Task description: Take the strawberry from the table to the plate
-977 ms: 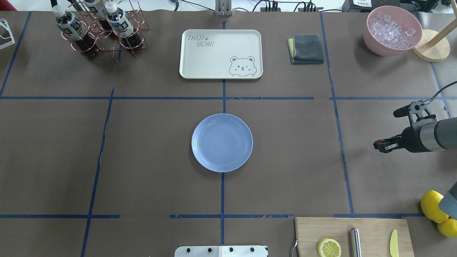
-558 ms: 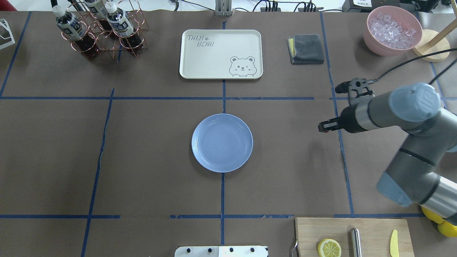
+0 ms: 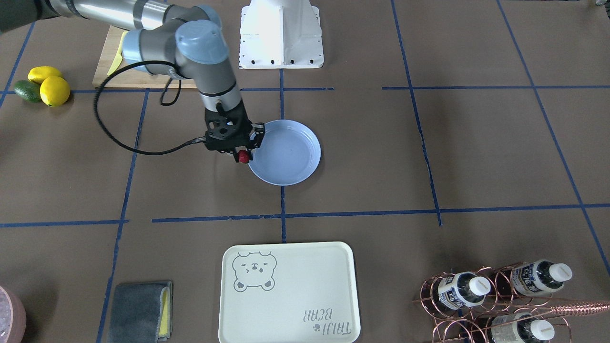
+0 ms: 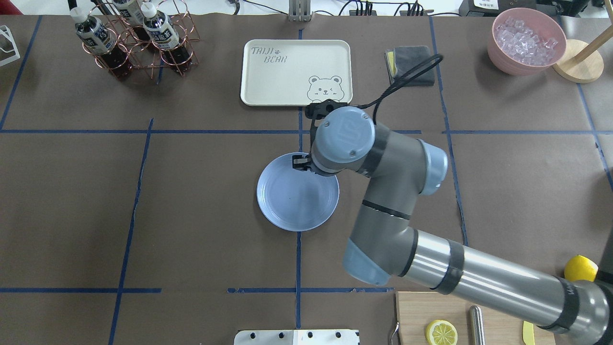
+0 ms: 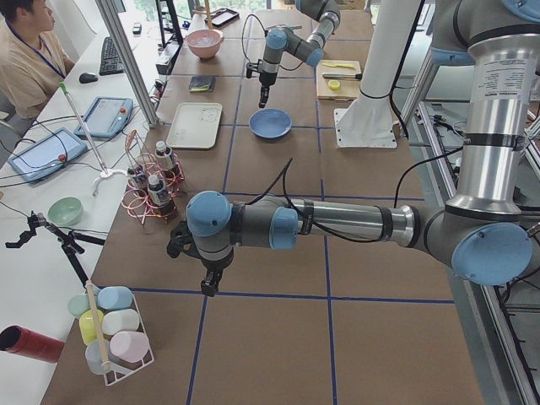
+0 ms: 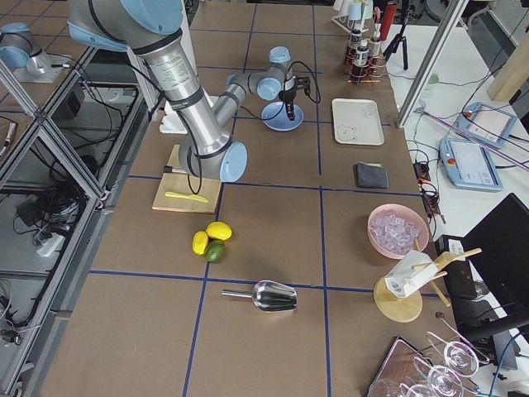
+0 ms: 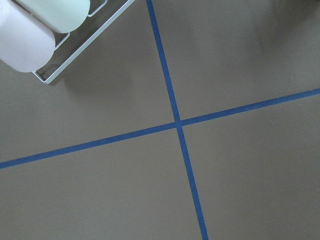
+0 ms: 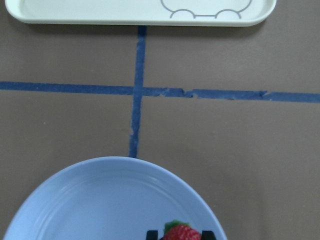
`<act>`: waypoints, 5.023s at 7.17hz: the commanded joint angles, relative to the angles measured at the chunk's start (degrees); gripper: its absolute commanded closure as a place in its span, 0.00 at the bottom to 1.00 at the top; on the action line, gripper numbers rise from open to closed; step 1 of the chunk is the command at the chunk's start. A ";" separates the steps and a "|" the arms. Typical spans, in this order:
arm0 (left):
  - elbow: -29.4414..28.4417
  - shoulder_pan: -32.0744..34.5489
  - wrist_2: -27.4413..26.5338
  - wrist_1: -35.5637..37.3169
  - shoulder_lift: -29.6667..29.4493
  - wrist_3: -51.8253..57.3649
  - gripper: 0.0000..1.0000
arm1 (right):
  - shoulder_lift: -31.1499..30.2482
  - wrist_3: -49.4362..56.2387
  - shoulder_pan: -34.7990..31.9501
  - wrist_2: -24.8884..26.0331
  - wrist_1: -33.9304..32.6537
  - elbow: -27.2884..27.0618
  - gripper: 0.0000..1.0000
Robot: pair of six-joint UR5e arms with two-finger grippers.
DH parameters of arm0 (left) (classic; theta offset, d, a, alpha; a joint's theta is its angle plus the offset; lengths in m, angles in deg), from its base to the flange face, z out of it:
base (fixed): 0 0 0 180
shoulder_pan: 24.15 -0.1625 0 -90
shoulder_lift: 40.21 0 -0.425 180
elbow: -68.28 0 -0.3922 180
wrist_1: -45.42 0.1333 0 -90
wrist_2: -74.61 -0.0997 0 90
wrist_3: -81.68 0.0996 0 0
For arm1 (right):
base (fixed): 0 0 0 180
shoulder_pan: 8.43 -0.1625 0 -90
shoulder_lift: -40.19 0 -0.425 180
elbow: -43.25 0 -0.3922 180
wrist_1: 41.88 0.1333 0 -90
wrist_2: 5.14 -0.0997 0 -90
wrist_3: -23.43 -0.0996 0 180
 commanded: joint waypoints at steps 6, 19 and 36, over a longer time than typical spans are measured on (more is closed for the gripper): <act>-0.15 -0.09 0.28 0.09 0.02 -0.01 0.00 | 4.49 -2.22 5.77 6.89 -0.56 7.49 1.00; 1.34 0.00 -0.51 0.26 2.47 0.08 0.00 | -41.40 82.44 -57.82 -30.27 -5.58 -9.65 0.00; 4.15 0.18 -0.43 0.09 7.66 -0.01 0.00 | -52.37 75.12 -65.86 -35.91 8.22 -2.27 0.00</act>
